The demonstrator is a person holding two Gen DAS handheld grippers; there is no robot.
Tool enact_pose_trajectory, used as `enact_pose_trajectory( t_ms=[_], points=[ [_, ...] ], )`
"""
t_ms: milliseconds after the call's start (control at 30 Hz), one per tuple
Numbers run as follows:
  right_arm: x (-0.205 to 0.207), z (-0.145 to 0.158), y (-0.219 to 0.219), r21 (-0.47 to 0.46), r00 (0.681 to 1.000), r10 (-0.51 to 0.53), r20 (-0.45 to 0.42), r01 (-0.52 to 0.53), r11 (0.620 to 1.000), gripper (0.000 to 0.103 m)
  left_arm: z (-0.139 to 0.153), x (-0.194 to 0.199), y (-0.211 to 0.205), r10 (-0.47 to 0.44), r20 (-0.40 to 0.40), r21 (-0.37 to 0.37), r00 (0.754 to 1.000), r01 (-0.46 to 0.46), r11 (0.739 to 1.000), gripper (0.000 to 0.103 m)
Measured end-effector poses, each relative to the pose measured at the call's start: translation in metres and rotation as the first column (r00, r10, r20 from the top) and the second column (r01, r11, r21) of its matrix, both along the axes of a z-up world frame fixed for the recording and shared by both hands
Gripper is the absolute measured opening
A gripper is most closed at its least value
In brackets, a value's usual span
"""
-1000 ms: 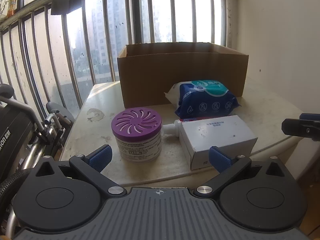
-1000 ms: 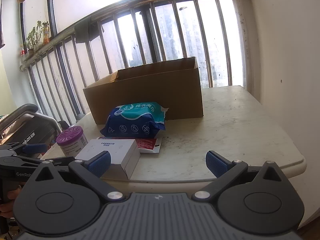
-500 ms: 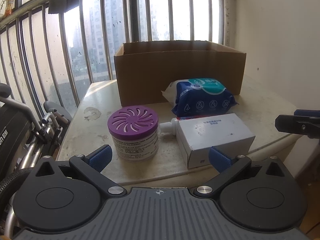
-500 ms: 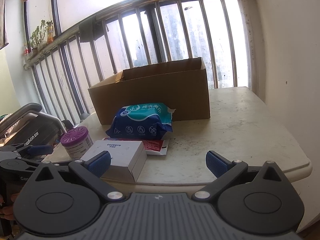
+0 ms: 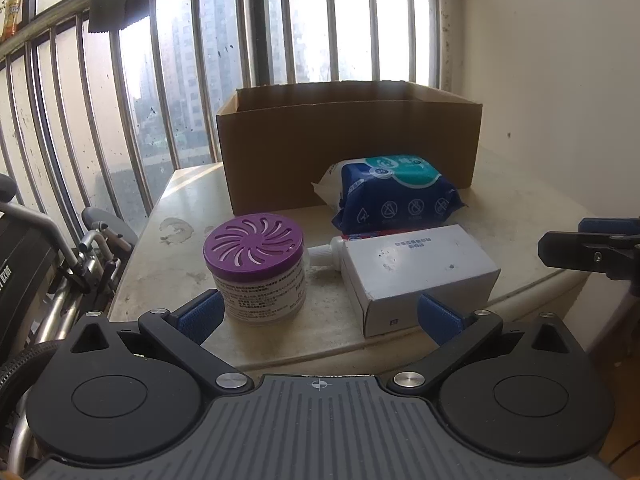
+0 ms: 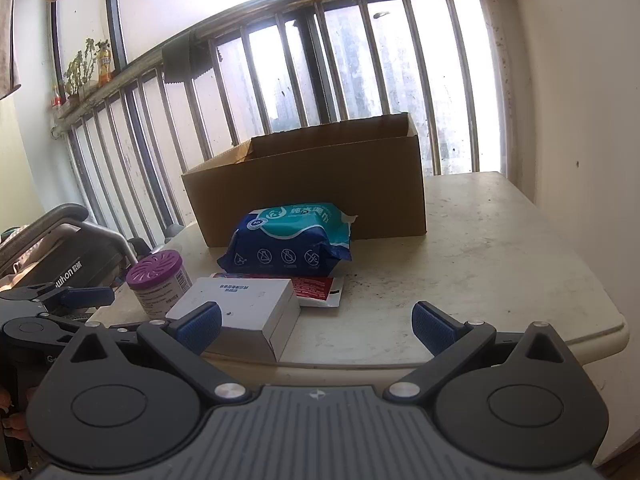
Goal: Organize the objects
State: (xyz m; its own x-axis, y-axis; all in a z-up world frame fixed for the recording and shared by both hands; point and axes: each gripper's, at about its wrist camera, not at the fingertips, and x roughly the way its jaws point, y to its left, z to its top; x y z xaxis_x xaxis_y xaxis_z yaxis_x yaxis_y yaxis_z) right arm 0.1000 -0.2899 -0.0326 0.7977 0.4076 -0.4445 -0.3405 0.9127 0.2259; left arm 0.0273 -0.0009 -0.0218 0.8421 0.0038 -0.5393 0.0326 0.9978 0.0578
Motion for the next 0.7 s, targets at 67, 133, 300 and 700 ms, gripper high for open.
enact_pose_trajectory(
  t_ms=[67,133,300,700],
  points=[
    [0.0005,-0.0001,0.0003,-0.001,1.0,0.0,0.0,0.0,1.0,0.103,-0.0004,0.0001,-0.0002,0.001,-0.001,0.001,1.0,-0.001,1.0,0.103],
    [0.0007,-0.0003,0.0003,-0.001,1.0,0.0,-0.001,0.0,1.0,0.103,-0.0005,0.0002,-0.0003,0.0,-0.002,0.0,1.0,0.0,1.0,0.103],
    [0.0007,-0.0009,0.0006,0.001,1.0,0.0,-0.002,0.0,1.0,0.103,-0.0014,0.0004,0.0001,0.002,-0.004,0.0,1.0,-0.002,1.0,0.103],
    [-0.0002,-0.0018,-0.0003,0.01,1.0,-0.002,-0.005,0.002,1.0,0.103,-0.0033,0.0001,0.0002,0.004,-0.008,-0.004,1.0,-0.004,1.0,0.103]
  ],
)
